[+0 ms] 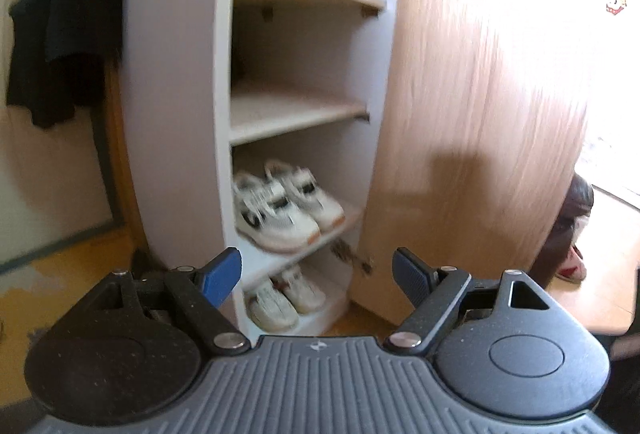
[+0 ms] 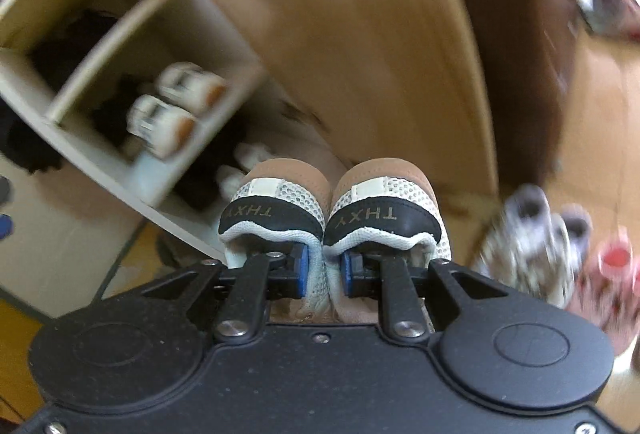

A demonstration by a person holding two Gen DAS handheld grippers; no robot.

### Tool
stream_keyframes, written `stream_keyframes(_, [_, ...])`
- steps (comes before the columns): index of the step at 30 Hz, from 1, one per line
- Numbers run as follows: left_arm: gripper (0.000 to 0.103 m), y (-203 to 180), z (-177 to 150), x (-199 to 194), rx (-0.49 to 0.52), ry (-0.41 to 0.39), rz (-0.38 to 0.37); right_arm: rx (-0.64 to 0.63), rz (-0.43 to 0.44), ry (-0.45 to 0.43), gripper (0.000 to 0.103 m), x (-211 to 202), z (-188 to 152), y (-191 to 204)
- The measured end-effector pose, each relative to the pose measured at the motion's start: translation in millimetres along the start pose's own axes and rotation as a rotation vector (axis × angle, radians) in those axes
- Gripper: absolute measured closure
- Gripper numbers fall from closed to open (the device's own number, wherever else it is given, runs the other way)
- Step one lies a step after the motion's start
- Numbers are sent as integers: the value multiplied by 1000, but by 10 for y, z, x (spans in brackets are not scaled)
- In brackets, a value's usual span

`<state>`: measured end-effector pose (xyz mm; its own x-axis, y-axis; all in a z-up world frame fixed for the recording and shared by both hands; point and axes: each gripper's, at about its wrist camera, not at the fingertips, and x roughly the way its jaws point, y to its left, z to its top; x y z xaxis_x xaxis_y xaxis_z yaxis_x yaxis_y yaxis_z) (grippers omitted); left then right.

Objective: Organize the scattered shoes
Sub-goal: 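Carry the mesh sneakers with the right tool into the cabinet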

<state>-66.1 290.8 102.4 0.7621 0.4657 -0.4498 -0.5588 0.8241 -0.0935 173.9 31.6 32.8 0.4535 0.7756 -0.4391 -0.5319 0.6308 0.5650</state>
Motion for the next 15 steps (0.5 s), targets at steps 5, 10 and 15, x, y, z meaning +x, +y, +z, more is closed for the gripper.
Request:
stream_keyframes(5, [20,128,175,-155,-14,-75,21,-125,66,-37,86,-132,538,465])
stream_keyframes(10, [20,208,291,-278,-29,-135,28,-249,112,-81,86,-228,1014,1000])
stream_keyframes(15, [20,203,353,-311,15,-174,22,-340,168,-123,86,-217,1465,1549])
